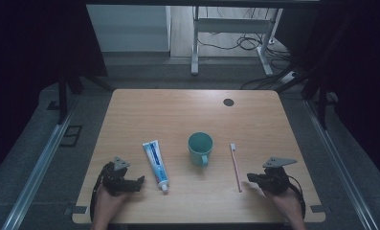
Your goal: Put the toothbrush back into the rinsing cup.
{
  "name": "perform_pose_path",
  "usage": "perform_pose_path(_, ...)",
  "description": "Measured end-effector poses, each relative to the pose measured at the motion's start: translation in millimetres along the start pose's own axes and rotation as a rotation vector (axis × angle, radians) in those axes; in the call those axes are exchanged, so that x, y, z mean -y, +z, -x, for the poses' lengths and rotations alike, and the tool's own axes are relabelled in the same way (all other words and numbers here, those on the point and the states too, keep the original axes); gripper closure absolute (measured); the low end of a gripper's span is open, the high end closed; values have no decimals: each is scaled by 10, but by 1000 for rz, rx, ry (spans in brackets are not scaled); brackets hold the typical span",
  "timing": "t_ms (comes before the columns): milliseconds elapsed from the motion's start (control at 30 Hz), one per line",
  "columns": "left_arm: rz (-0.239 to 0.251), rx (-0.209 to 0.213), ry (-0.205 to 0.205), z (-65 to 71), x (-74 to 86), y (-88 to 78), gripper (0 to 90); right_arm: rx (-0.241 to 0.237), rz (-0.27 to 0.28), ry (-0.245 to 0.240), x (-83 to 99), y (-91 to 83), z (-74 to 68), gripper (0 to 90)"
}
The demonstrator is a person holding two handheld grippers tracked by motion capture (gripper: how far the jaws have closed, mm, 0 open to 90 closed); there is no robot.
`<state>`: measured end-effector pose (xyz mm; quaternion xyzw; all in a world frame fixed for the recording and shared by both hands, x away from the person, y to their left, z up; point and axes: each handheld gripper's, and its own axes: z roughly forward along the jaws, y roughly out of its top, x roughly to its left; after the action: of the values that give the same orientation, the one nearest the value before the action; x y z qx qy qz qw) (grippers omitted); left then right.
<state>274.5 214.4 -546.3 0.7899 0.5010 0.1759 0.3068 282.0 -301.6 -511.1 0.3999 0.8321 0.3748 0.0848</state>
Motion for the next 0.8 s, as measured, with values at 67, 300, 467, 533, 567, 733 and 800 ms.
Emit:
perform_pose_path(67, 0, 0, 0, 0, 0, 0, 0, -25, 6, 2, -28, 25, -30, 892)
perform_pose_path(300, 0, 0, 0, 0, -1, 1, 0, -52, 7, -5, -74, 80, -92, 892)
perform_pose_path(467, -1, 1, 0, -1, -3, 1, 0, -66, 9, -13, -101, 117, -134, 892)
perform_pose_path(533, -1, 0, 0, -1, -3, 2, 0, -74, 7, -14, -107, 134, -149, 892)
perform_pose_path(567, -1, 0, 0, -1, -3, 2, 0, -77, 8, -15, -109, 144, -154, 892)
perform_pose_path(733, 0, -1, 0, 0, -3, 3, 0, -81, -2, -24, -115, 190, -186, 892)
perform_pose_path(800, 0, -1, 0, -1, -4, 3, 0, -81, -5, -28, -114, 213, -201, 892)
